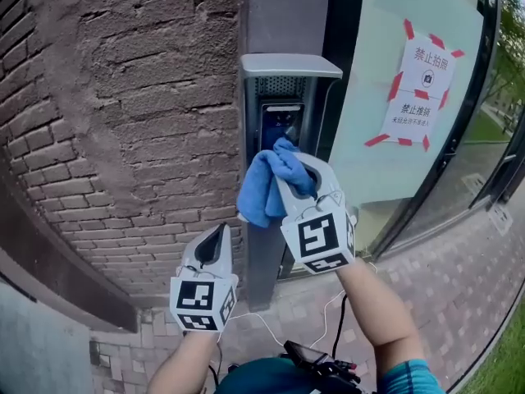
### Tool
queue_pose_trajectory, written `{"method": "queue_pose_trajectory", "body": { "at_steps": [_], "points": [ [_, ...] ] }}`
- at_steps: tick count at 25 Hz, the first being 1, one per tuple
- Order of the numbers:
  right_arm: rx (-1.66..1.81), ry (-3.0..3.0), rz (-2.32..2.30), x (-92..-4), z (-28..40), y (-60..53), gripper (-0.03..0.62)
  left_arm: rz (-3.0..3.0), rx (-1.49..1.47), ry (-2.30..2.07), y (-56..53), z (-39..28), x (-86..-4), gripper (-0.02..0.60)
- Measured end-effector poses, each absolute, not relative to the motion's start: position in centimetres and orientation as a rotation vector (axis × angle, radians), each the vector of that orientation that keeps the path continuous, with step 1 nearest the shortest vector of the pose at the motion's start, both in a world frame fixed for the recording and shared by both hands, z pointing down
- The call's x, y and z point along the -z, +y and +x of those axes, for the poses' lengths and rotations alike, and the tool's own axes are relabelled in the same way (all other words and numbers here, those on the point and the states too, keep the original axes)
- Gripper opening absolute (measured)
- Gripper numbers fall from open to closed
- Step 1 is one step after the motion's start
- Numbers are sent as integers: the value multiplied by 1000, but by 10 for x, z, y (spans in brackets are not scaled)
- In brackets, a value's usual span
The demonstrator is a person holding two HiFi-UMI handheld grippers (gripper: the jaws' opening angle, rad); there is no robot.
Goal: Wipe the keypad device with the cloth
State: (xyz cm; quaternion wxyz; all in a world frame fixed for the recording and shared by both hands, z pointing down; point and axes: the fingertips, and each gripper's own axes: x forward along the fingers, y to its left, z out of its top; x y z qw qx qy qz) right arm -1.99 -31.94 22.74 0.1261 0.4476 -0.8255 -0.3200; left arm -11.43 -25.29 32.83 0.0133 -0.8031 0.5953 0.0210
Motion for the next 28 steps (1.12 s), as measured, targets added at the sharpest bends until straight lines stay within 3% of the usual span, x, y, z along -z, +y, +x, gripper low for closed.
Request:
{"method": "queue_pose_trajectory", "body": {
  "at_steps": [7, 19, 28],
  "points": [
    [730, -2400, 1250, -298, -2, -321, 67, -2518, -58, 1857, -257, -114, -336, -8],
    [1088, -2386, 1529, -129, 28, -320, 67, -2508, -118, 1780, -261, -92, -310, -8],
    [892, -2383, 1483, -207, 35, -328, 66, -2512, -108, 1810, -262, -95, -319, -8]
  ]
}}
